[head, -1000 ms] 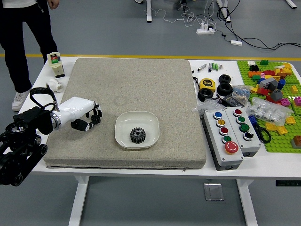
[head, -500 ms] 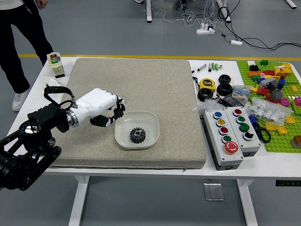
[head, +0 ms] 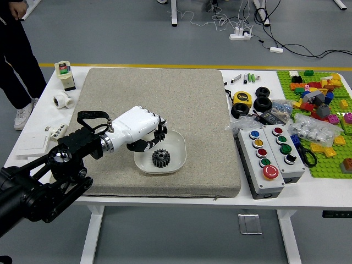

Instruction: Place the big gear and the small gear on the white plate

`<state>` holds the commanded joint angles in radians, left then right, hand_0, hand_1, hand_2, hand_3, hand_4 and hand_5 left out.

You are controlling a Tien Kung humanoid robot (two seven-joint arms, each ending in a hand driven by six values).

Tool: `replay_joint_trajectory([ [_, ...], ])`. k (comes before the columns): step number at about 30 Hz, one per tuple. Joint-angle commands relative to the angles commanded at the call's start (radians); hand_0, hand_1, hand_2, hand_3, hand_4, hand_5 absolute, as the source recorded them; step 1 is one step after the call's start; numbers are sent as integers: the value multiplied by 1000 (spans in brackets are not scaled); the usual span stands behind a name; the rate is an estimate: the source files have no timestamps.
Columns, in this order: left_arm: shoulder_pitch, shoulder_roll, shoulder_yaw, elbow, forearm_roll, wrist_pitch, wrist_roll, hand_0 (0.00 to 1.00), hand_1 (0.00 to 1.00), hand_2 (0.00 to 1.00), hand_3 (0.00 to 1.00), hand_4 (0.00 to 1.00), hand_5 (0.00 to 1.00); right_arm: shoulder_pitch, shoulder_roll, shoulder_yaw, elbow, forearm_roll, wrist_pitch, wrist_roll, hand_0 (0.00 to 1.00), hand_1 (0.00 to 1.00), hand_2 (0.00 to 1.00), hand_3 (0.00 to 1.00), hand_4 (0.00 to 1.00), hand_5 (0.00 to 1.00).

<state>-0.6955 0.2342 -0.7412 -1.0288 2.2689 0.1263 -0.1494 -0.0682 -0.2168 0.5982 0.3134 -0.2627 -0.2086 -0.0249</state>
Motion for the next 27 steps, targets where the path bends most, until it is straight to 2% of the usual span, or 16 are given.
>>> replay_joint_trajectory([
  [5, -11, -22, 4, 43, 0, -4, 15, 412, 614, 695, 724, 987, 220, 1, 0, 0, 0, -1, 0, 0, 764, 806, 837, 784, 943, 797],
  [6, -11, -24, 4, 44, 0, -5, 18, 468, 670, 797, 822, 998, 324, 1, 0, 1, -1, 0, 0, 0, 765, 805, 837, 783, 944, 797],
  [7, -13, -27, 5, 46, 0, -6, 21, 468, 670, 797, 822, 998, 324, 2, 0, 1, -1, -1, 0, 0, 765, 805, 837, 783, 944, 797],
  [11, -12, -31, -3, 43, 0, -1, 22, 468, 670, 797, 822, 998, 324, 2, 0, 2, -1, 0, 0, 0, 765, 805, 837, 783, 944, 797],
  [12, -11, -31, -5, 42, 0, 0, 22, 497, 686, 848, 844, 998, 337, 2, 0, 2, -1, 0, 1, 0, 765, 805, 837, 782, 944, 797],
  [16, -6, -29, -22, 20, 0, 10, 21, 497, 686, 848, 844, 998, 337, -1, 1, -1, -1, 0, 0, 0, 765, 805, 837, 782, 944, 797],
  [21, 18, -24, -82, -28, 0, 33, 19, 525, 700, 856, 849, 998, 354, -6, 0, -1, -1, 3, 1, 0, 765, 805, 837, 783, 944, 796],
  [25, 53, -24, -161, -58, 0, 46, 15, 534, 697, 850, 844, 998, 376, -8, 0, 1, 0, 3, 1, 0, 765, 805, 837, 784, 944, 796],
  [27, 87, -24, -220, -83, 0, 47, 17, 534, 697, 850, 844, 998, 376, -10, 1, 1, 0, 2, 1, 0, 765, 805, 837, 784, 944, 796],
])
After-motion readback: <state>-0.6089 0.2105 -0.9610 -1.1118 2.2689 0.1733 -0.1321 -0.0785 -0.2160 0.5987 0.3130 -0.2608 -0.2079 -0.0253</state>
